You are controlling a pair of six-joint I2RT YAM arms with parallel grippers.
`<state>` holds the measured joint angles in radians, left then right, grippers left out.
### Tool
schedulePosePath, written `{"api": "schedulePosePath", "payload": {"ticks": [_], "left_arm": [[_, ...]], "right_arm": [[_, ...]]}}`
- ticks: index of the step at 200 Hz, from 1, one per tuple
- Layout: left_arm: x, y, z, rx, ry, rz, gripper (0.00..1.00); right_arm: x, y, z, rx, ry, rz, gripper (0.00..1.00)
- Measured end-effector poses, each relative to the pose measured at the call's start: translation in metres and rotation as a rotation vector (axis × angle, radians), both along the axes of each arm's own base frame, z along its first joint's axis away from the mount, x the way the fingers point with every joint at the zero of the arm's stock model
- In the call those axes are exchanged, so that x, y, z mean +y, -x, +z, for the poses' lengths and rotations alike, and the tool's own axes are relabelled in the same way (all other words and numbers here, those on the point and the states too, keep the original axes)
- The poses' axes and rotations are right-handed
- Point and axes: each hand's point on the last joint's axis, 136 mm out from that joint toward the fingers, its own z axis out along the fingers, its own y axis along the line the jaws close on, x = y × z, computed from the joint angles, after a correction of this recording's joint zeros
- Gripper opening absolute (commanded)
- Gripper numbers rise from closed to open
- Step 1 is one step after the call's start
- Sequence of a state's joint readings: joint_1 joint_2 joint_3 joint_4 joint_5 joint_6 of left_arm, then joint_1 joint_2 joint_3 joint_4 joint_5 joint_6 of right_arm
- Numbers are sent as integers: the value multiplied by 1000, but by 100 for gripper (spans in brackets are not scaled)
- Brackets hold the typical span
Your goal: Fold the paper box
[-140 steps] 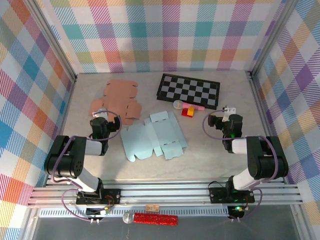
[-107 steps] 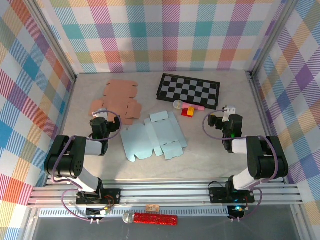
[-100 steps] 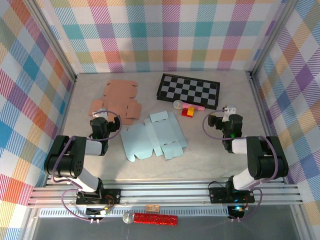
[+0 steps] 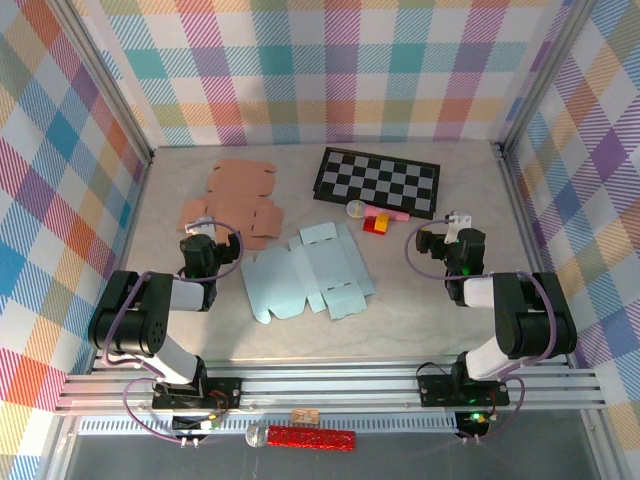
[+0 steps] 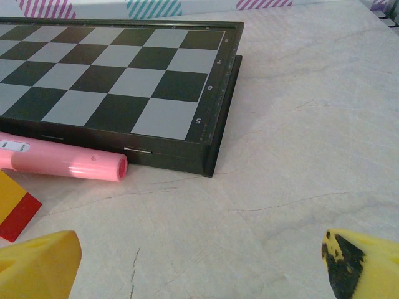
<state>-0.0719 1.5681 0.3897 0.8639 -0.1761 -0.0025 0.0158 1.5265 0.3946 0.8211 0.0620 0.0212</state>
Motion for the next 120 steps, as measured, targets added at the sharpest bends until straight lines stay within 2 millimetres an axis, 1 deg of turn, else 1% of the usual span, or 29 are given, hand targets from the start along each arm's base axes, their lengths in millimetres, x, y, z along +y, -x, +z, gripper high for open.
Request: {"api": "schedulePosePath", "payload": {"ticks": [37,56,65,72,77,88,99,107,109,120], "left_arm": [[0,0,0,0,0,0,100],[-1,1,-1,10,-7,2,100],[-2,4,1,26,-22,5,100],[-5,6,5,38,-39,3,100],[-8,6,12,36,-50,0,100],[-14,3,37,-1,-55,-1,100],[-20,-2,73,-72,-54,4,100],[-25,-6,99,-121,-52,8,100],[-26,-7,105,-132,-53,12,100],[-33,-13,143,-198,-41,21,100]], "right_arm": [[0,0,0,0,0,1,99],[4,2,1,5,10,13,99],[7,4,7,-2,24,12,99],[11,5,15,-18,36,11,99],[13,7,23,-32,46,8,99],[16,11,49,-93,57,-2,99],[19,14,81,-170,60,-12,99],[18,14,108,-220,60,-30,99],[18,14,112,-226,60,-33,99],[17,10,155,-292,57,-59,99]]}}
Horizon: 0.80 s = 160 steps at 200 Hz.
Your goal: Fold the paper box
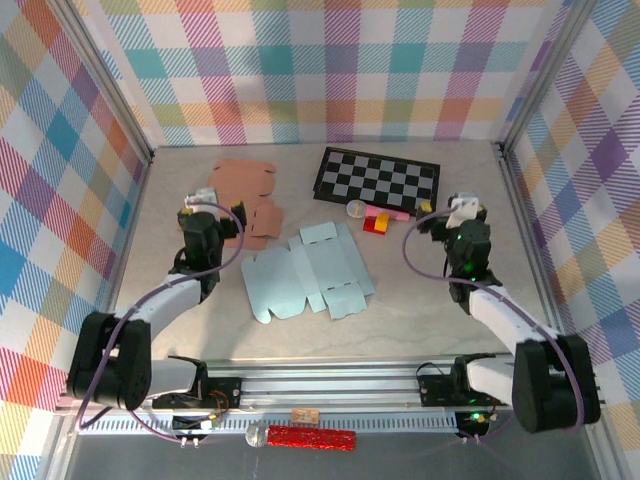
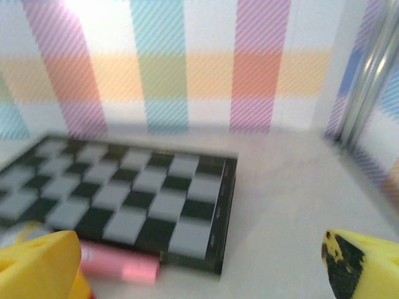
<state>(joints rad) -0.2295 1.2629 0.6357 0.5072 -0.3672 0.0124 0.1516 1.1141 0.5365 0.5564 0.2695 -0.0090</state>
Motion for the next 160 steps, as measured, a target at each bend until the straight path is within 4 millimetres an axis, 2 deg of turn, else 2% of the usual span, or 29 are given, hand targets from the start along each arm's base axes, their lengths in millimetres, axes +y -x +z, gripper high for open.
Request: {"api": "schedulePosePath", "payload": {"ticks": [19,38,45,53,59,65,76,85,90,98,110,122,134,144,160], "left_arm": [[-13,-12,61,-63,73,27,100],[-20,-26,116,-11,250,66,100],[-22,-32,136,-6,325,62,89],[-25,-38,150,2,419,33,80],[-27,-40,152,24,474,13,77],[-30,-39,147,63,528,-1,73],[-36,-37,123,163,610,1,64],[-46,-31,93,277,647,-1,58],[-54,-26,71,357,667,-2,56],[-65,-14,41,470,685,-1,55],[-78,13,-1,638,681,11,55],[-83,43,-37,779,666,31,52],[-81,74,-68,903,650,57,51],[-73,96,-88,979,644,93,52],[-57,130,-119,1088,653,159,55]], "right_arm": [[-1,-7,81,-98,-32,-45,99],[-4,-7,168,-115,-212,-85,99],[-5,-4,198,-115,-312,-95,99],[-5,-1,224,-120,-415,-73,98],[-4,1,234,-109,-471,-45,99],[-1,2,234,-78,-517,-20,100],[6,3,220,26,-592,5,86],[16,-1,197,142,-645,17,76],[26,-3,180,216,-659,35,72],[41,-3,150,340,-685,54,71],[67,-1,89,553,-686,70,71],[91,21,22,785,-664,79,69],[108,51,-26,971,-640,91,68],[121,75,-52,1088,-629,114,66],[139,100,-73,1200,-631,171,65]]}}
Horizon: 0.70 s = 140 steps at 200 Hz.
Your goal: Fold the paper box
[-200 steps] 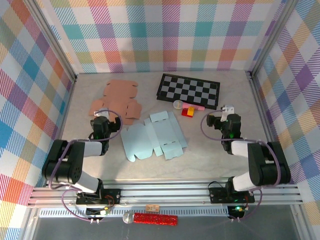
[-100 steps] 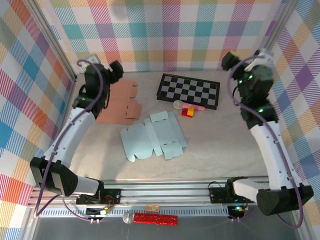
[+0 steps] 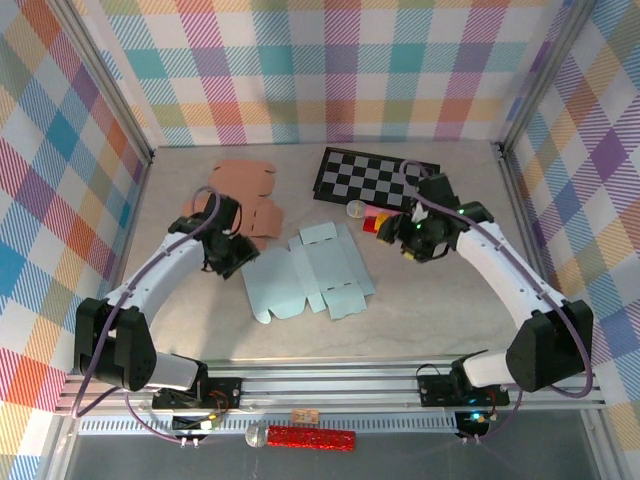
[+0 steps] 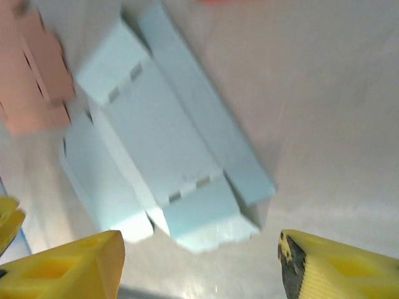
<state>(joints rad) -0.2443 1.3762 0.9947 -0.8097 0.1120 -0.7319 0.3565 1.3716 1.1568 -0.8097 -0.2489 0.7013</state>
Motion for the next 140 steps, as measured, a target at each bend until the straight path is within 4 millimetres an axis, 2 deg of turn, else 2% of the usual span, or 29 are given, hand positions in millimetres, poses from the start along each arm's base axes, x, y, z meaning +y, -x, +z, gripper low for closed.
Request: {"api": "schedulePosePath", "payload": {"ticks": [15,29,78,112,140], "left_arm": [[9,18,-20,66,8,23,58],[11,24,-30,84,25,29,60],[3,3,-41,-16,133,31,61],[-1,-1,-51,-35,170,17,61],[-3,2,-58,-38,182,3,61]], "right_arm": [[17,13,-12,52,-37,59,64],[35,15,-21,88,-72,102,62],[94,15,-72,227,-119,210,60],[128,1,-79,238,-169,249,58],[139,-10,-85,241,-193,253,58]]}}
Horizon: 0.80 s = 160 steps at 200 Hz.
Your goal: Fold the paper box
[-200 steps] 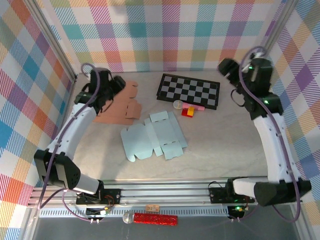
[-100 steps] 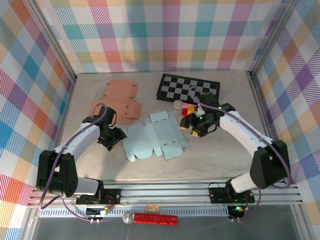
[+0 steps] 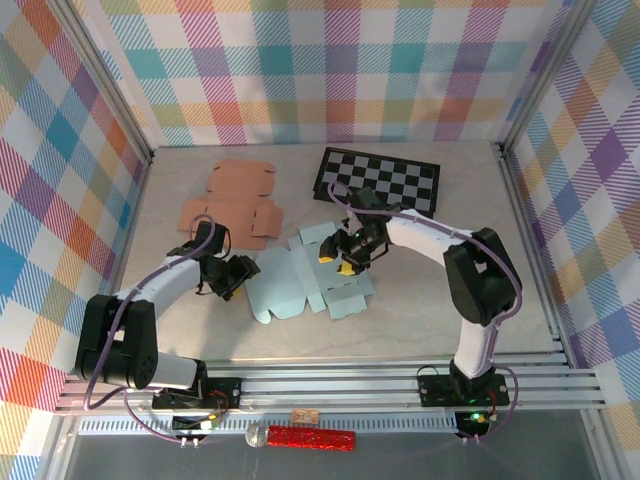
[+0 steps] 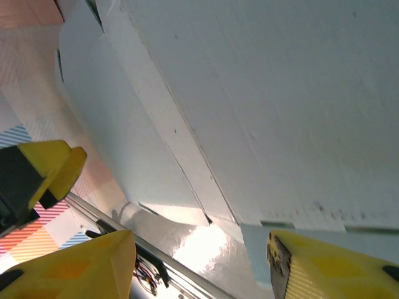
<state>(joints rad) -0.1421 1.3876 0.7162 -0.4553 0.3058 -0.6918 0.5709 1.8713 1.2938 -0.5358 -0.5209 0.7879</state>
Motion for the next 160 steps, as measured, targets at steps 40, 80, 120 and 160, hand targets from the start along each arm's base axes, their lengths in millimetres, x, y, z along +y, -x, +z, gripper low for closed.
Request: {"api": "schedulePosePath", "payload": {"ticks": [40,80,120,160], "left_arm": [[-5,0,-10,-5,35,-9,61],[-8,2,-15,-15,69,-10,62],[-9,2,-15,-40,109,15,61],[-16,-5,-6,-95,155,15,60]], "right_arm": [[4,-3,-20,41,8,-3,56],[3,0,-40,85,35,-3,54],[2,0,-45,95,42,-3,52],[2,1,-47,101,46,-3,52]]}}
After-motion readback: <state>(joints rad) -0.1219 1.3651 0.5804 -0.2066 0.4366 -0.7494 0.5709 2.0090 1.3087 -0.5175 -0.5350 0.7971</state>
